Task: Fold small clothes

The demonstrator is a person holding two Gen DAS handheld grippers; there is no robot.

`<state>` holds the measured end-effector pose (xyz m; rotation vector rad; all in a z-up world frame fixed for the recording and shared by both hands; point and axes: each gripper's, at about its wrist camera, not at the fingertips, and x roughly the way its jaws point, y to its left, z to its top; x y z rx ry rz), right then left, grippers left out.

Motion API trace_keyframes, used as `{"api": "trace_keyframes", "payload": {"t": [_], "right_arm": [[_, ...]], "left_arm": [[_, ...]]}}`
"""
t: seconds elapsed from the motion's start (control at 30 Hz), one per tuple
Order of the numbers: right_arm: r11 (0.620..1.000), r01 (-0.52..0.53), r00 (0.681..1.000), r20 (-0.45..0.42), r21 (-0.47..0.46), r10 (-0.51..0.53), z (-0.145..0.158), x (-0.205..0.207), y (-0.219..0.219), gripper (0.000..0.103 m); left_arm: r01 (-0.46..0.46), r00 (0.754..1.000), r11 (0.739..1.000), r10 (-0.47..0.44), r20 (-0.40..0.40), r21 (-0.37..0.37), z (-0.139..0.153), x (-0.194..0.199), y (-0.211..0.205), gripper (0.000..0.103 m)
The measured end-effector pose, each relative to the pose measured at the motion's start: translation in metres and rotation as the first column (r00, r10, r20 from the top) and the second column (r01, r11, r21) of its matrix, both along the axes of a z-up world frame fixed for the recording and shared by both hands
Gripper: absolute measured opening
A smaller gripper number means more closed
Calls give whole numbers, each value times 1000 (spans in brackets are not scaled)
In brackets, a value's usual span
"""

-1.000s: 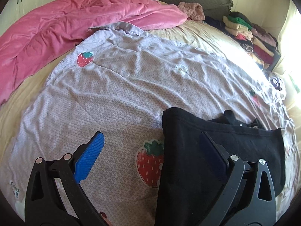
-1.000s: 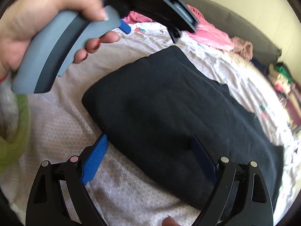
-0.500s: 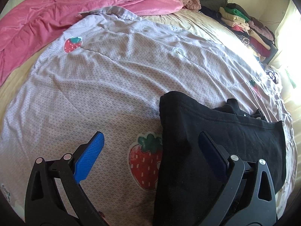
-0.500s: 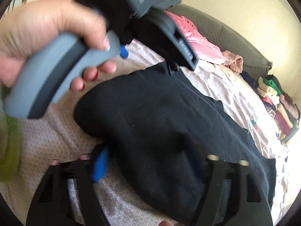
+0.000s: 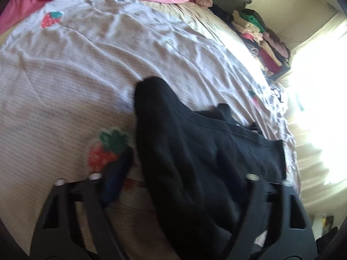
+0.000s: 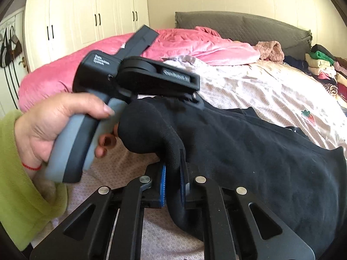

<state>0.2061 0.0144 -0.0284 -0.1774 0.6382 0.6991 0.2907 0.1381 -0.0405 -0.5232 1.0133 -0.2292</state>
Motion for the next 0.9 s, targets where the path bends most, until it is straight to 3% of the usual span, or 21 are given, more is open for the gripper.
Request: {"api": "trace_keyframes", "payload": {"t": [0.17,0.27,0.67,0.9], "right_arm": [[999,12,1000,13,46,-13,9,-5,-14,9],[996,27,999,21,85,-29,15,-8,-28,9],[963,109,992,42,246,-123,39,-24,-115,8],[942,157,984,37,296,-175,44,-35,-163,7]], "left_arm": [[8,999,998,-10,33,62,15,-9,-25,33],[8,998,996,-13,67,88,29,-16,-38,29],[55,978,977,-95,185,207,97,-39,-135,26],[91,971,969,-137,197,229,107,-44,-186,26]]}}
